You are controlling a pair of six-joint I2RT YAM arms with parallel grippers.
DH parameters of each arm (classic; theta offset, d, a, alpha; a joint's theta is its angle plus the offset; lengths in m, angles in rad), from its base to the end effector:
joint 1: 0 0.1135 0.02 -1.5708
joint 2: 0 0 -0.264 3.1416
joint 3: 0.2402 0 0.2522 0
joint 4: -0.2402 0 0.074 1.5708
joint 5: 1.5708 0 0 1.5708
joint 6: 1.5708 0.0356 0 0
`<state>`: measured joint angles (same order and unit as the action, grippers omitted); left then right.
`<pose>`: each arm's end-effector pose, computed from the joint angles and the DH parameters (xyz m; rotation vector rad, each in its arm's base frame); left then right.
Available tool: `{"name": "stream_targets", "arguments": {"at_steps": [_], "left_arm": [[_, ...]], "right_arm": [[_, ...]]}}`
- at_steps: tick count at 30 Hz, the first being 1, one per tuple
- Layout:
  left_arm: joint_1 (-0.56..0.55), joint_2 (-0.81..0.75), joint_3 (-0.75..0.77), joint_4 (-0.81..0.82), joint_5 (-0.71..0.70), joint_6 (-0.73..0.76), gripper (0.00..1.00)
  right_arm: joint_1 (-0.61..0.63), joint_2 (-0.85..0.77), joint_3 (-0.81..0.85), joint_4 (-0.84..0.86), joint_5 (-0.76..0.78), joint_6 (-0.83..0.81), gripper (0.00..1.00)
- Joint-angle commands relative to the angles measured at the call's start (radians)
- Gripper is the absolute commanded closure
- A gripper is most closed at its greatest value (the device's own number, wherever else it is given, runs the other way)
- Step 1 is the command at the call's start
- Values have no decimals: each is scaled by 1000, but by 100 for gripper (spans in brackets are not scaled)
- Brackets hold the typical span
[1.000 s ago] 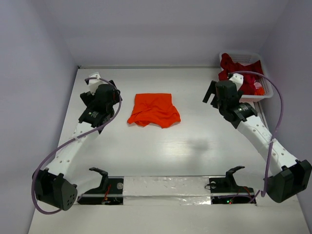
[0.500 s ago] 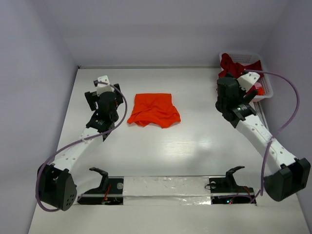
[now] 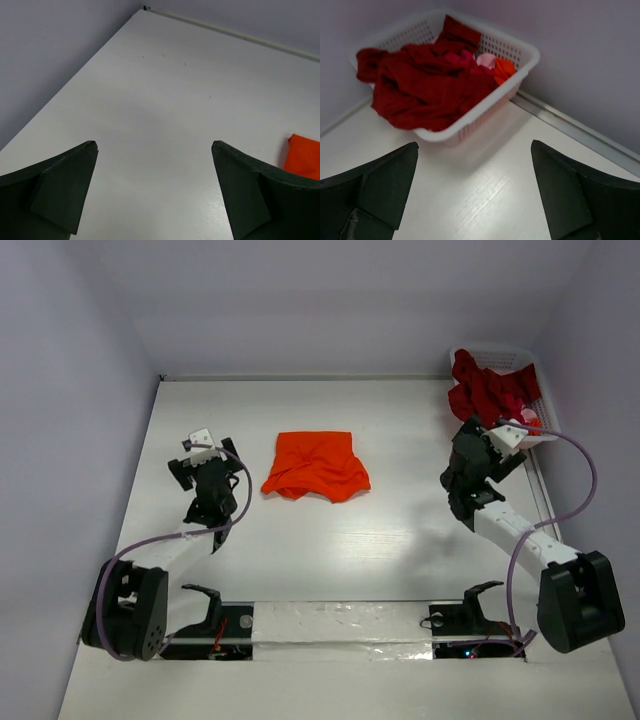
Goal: Fold and stack the t-shirts
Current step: Smooth out wrinkles on the folded tshirt
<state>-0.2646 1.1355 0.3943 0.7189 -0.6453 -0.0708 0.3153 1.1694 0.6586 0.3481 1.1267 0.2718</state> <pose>0.2298 -0.0401 0.2295 -0.3465 1.5562 0.2522 0.2457 0.0463 0.2746 0.7558 1.4857 -0.5272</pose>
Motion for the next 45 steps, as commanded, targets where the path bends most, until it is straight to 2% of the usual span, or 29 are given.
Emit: {"name": "stream_targets", "arguments": {"at_steps": [1, 3, 6, 7, 8, 9, 10, 12, 13, 15, 17, 23, 27, 31, 35, 38, 40, 42, 43, 45], "left_arm": [[7, 81, 6, 249, -2, 32, 1], [7, 113, -12, 292, -31, 55, 1], [7, 148, -81, 446, -10, 110, 1], [7, 183, -107, 585, -1, 130, 1], [16, 197, -115, 626, -5, 158, 1], [16, 205, -114, 625, 16, 160, 1], [16, 243, -117, 696, 7, 175, 1], [25, 299, -117, 772, -8, 172, 1], [25, 314, -97, 724, -5, 174, 1], [86, 311, -45, 630, 85, 140, 1], [96, 305, -37, 585, 139, 115, 1], [96, 297, -49, 599, 136, 114, 1], [96, 285, -78, 632, 150, 123, 1], [96, 247, -149, 714, 243, 144, 1], [96, 245, -198, 801, 260, 154, 1], [106, 250, -229, 878, 294, 158, 1], [148, 262, -226, 872, 372, 160, 1], [169, 283, -222, 870, 499, 172, 1], [179, 311, -219, 914, 533, 183, 1], [194, 293, -189, 823, 564, 166, 1]], "right_arm": [[-22, 85, -37, 438, 30, -137, 0], [-22, 119, -59, 541, -5, -195, 0], [-22, 179, -86, 645, 7, -233, 0], [-22, 185, -79, 647, 1, -229, 0], [-31, 208, -82, 664, 7, -235, 0], [-32, 226, -89, 760, 13, -252, 0], [-41, 243, -83, 779, 5, -297, 0], [-50, 245, -42, 637, -42, -242, 0], [-61, 240, -47, 655, -101, -256, 0], [-61, 208, -91, 705, -113, -247, 0], [-70, 190, -120, 712, -113, -231, 0], [-81, 131, -191, 781, -128, -206, 0], [-90, 118, -200, 764, -109, -175, 0], [-102, 112, -226, 818, -260, -236, 0], [-113, 96, -286, 902, -477, -302, 0], [-178, 62, -339, 939, -640, -306, 0], [-231, 61, -358, 959, -712, -241, 0], [-263, 104, -376, 1038, -845, -252, 0], [-263, 117, -360, 1011, -864, -259, 0], [-303, 121, -312, 922, -950, -257, 0]]}}
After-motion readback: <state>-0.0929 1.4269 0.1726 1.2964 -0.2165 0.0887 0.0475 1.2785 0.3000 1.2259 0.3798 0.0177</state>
